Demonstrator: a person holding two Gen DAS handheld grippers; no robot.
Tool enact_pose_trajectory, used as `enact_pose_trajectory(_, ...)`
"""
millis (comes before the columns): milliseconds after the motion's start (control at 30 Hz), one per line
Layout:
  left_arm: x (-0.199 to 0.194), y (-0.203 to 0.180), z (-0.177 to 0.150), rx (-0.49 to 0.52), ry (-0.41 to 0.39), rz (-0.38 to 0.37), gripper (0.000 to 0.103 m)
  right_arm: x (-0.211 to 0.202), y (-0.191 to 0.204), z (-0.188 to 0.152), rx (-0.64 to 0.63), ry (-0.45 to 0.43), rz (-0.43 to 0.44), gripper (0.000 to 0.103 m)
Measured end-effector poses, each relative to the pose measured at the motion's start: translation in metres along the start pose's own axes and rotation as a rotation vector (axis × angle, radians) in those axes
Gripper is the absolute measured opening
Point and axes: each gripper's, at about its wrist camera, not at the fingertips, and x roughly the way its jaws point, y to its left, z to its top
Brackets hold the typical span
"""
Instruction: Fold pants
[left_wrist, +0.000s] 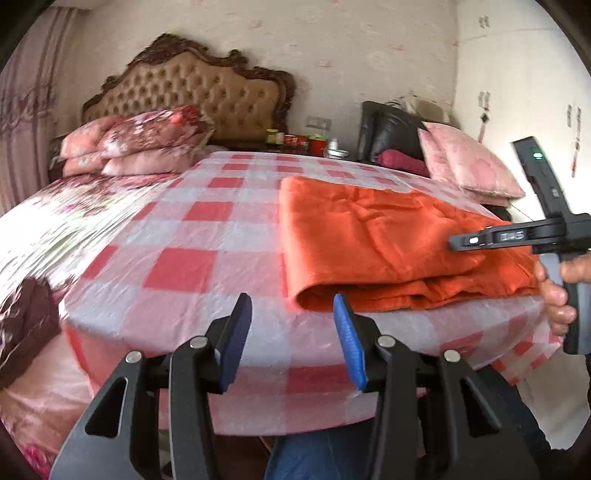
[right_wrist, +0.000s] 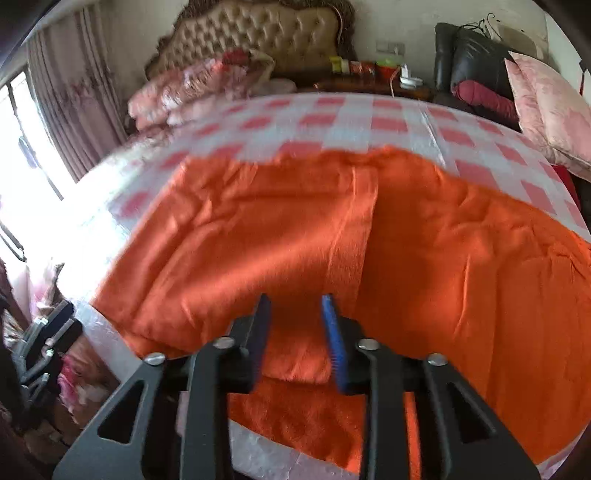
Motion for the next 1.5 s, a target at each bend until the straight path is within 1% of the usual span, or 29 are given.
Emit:
enact_pose_trajectory(33, 0.0, -0.006, -0.001, 0.006, -0.004, -0.007, 0.046, 0.001, -0.002, 0.0, 0.002, 0.003, -0.009, 0.023)
enact_pose_trajectory(133, 0.022, -0.014, -0.001, 0.012, 0.045, 0.023, 0.044, 0.002, 0.0, -0.001, -0.037, 0.019, -0.066, 0.023)
enact_pose_trajectory(167, 0.027, -0.01, 0.0, -0.017, 0.05, 0.013, 0.044, 0.002, 0.001, -0.006, -0.044, 0.017, -0.071, 0.023)
enact_pose_trajectory(200, 0.031, -0.004, 0.002, -0.059, 0.058, -0.013, 0.044, 0.002, 0.002, -0.007, -0.05, 0.014, -0.073, 0.023)
enact_pose_trajectory(233, 0.035, -0.003, 0.003, -0.072, 0.069, -0.021, 0.044, 0.003, 0.001, -0.008, -0.053, 0.011, -0.073, 0.023)
enact_pose_trajectory(300, 0.04, -0.005, 0.005, -0.03, 0.074, 0.006, 0.043, 0.003, 0.002, -0.007, -0.054, 0.014, -0.076, 0.023)
enact_pose_trajectory(333, 0.042, -0.006, 0.007, -0.026, 0.078, 0.009, 0.04, 0.003, 0.003, -0.007, -0.06, 0.016, -0.083, 0.023)
enact_pose_trajectory(367, 0.044, -0.005, 0.009, -0.034, 0.086, -0.006, 0.028, 0.004, 0.004, -0.007, -0.067, 0.015, -0.089, 0.023)
enact_pose_trajectory(400, 0.046, -0.005, 0.011, -0.03, 0.095, -0.008, 0.021, 0.003, 0.004, -0.008, -0.072, 0.013, -0.094, 0.023)
enact_pose_trajectory(433, 0.046, -0.007, 0.011, -0.005, 0.098, 0.027, 0.01, 0.004, 0.005, -0.008, -0.075, 0.01, -0.1, 0.023)
enact_pose_trajectory(567, 0.04, -0.01, 0.014, 0.069, 0.1, 0.081, 0.009, 0.003, 0.007, -0.009, -0.08, 0.005, -0.106, 0.023)
enact_pose_trajectory(600, 0.041, -0.009, 0.013, 0.075, 0.106, 0.078, 0.009, 0.002, 0.007, -0.01, -0.079, 0.003, -0.105, 0.023)
enact_pose_trajectory(667, 0.043, -0.007, 0.011, 0.064, 0.124, 0.08, 0.015, 0.002, 0.007, -0.01, -0.081, 0.002, -0.105, 0.023)
enact_pose_trajectory(700, 0.042, -0.008, 0.01, 0.07, 0.123, 0.084, 0.016, 0.002, 0.007, -0.01, -0.082, 0.002, -0.105, 0.023)
enact_pose_trajectory(733, 0.041, -0.009, 0.009, 0.077, 0.126, 0.088, 0.023, 0.002, 0.007, -0.01, -0.084, 0.001, -0.105, 0.023)
enact_pose_trajectory(767, 0.037, -0.008, 0.008, 0.086, 0.124, 0.1, 0.036, 0.002, 0.007, -0.01, -0.085, 0.001, -0.105, 0.023)
enact_pose_trajectory(833, 0.025, -0.005, 0.006, 0.093, 0.106, 0.098, 0.045, 0.002, 0.007, -0.01, -0.086, 0.001, -0.106, 0.023)
enact_pose_trajectory(900, 0.011, -0.003, 0.006, 0.079, 0.076, 0.081, 0.045, 0.002, 0.007, -0.01, -0.083, 0.0, -0.106, 0.023)
enact_pose_trajectory(967, -0.002, 0.004, 0.015, 0.006, 0.027, 0.031, 0.045, 0.001, 0.007, -0.01, -0.084, -0.005, -0.111, 0.023)
enact_pose_trajectory(1000, -0.003, 0.004, 0.02, -0.013, 0.015, 0.016, 0.045, 0.002, 0.008, -0.01, -0.085, -0.007, -0.115, 0.023)
enact_pose_trajectory(1033, 0.0, 0.002, 0.027, -0.029, 0.009, -0.006, 0.043, 0.001, 0.009, -0.01, -0.089, -0.009, -0.119, 0.023)
enact_pose_trajectory(1067, 0.004, 0.0, 0.032, -0.03, 0.011, -0.018, 0.035, 0.001, 0.01, -0.011, -0.091, -0.011, -0.121, 0.024)
enact_pose_trajectory(1100, 0.012, -0.006, 0.038, -0.022, 0.016, -0.032, 0.032, 0.001, 0.011, -0.012, -0.092, -0.013, -0.123, 0.024)
enact_pose_trajectory(1167, 0.028, -0.02, 0.045, 0.019, 0.039, -0.055, 0.031, 0.001, 0.011, -0.012, -0.092, -0.014, -0.123, 0.024)
enact_pose_trajectory(1233, 0.048, -0.032, 0.046, 0.07, 0.094, -0.056, 0.029, 0.001, 0.011, -0.012, -0.093, -0.014, -0.124, 0.024)
enact_pose_trajectory(1300, 0.07, -0.033, 0.04, 0.09, 0.185, -0.036, 0.029, 0.0, 0.01, -0.014, -0.094, -0.019, -0.12, 0.026)
enact_pose_trajectory(1333, 0.074, -0.031, 0.036, 0.096, 0.194, -0.022, 0.025, -0.001, 0.01, -0.014, -0.091, -0.021, -0.118, 0.03)
enact_pose_trajectory(1367, 0.073, -0.029, 0.035, 0.1, 0.184, -0.019, 0.023, -0.001, 0.007, -0.015, -0.082, -0.023, -0.115, 0.032)
enact_pose_trajectory(1500, 0.068, -0.026, 0.034, 0.119, 0.189, -0.018, 0.022, -0.004, 0.003, -0.018, -0.075, -0.036, -0.096, 0.037)
